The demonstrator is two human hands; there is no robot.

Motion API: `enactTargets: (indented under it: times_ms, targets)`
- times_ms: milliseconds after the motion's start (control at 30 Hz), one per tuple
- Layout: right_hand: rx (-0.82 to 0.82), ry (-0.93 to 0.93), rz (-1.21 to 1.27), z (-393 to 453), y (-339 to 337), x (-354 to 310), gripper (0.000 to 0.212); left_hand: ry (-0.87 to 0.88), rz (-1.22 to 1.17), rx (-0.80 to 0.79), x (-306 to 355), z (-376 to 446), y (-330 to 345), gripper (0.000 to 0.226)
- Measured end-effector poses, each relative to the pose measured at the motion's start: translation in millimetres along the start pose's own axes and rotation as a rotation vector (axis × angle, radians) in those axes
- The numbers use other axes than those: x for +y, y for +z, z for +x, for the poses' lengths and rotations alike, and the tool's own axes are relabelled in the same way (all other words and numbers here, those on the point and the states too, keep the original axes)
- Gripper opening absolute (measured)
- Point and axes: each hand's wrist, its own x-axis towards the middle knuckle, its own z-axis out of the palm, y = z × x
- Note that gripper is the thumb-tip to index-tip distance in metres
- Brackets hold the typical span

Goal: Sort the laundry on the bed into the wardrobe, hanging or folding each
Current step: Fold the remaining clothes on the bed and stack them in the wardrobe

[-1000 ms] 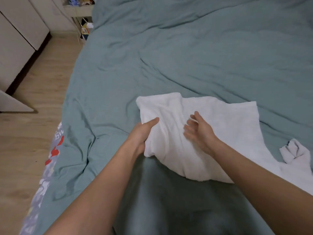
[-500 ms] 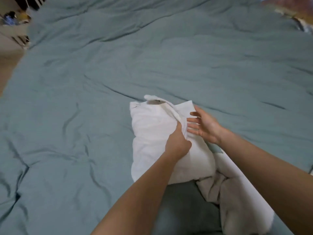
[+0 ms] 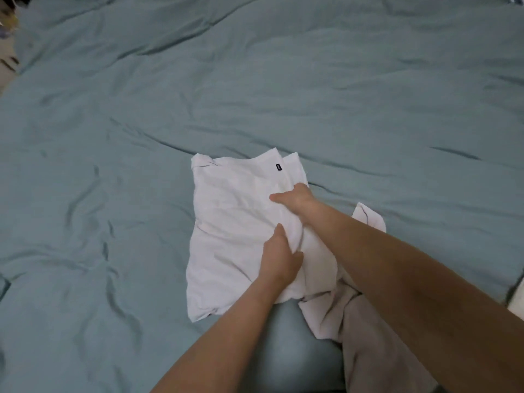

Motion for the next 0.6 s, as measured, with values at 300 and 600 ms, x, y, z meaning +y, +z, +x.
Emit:
enactTargets:
  times_ms: [300, 600]
  targets:
    - [0.204, -0.235, -0.166, 1.3, -29.4, 26.2, 0.034, 0.075, -0.072, -0.139, 14.4, 7.3, -0.4, 0.053]
    - [0.101, 0.251, -0.110, -68.5, -14.9, 80.9, 0.096, -0.424, -0.004, 0.515, -65.7, -21.2, -73.6, 0.057]
